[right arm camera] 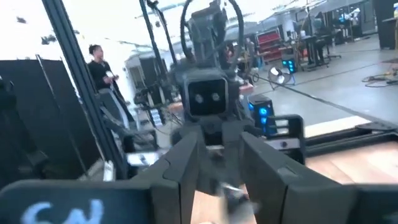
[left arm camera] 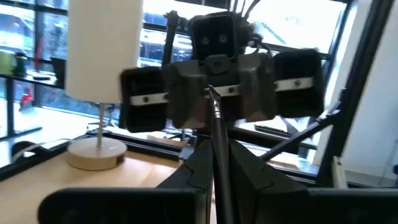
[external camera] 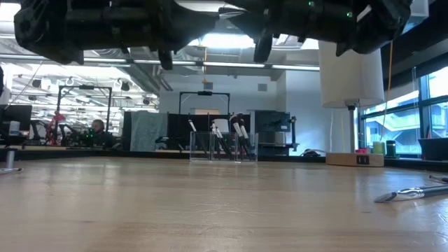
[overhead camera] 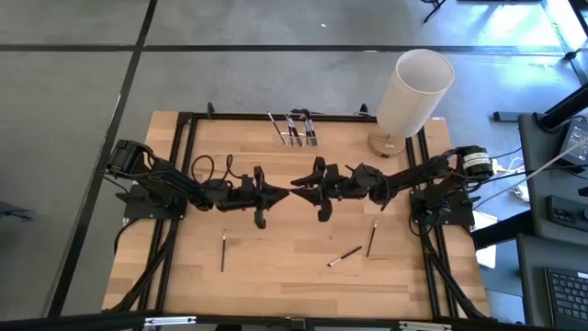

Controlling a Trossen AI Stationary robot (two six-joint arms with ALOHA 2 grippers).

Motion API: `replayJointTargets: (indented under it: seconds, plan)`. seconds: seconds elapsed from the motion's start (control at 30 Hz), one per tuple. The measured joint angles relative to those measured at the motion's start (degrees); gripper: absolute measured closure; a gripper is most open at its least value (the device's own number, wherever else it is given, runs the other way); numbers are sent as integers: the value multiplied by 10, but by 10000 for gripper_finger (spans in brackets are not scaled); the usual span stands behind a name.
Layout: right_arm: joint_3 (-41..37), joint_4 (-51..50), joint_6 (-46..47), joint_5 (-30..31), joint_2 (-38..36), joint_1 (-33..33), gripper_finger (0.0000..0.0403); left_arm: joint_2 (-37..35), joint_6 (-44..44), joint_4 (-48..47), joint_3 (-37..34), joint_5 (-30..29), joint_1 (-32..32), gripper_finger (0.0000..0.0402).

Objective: Put items in baskets/containers
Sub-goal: Put the black eyeshadow brush into the transparent organizer

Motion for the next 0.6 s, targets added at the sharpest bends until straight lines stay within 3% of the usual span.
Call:
replayJointTargets:
  seconds: [0.37, 0.6]
  plan:
    - [0, -9, 22, 58, 6, 20, 285, 0, 11, 28, 0, -25, -1, 375]
    - [0, -2, 8, 61, 6, 22, 285, 0, 24, 28, 0, -22, -1, 375]
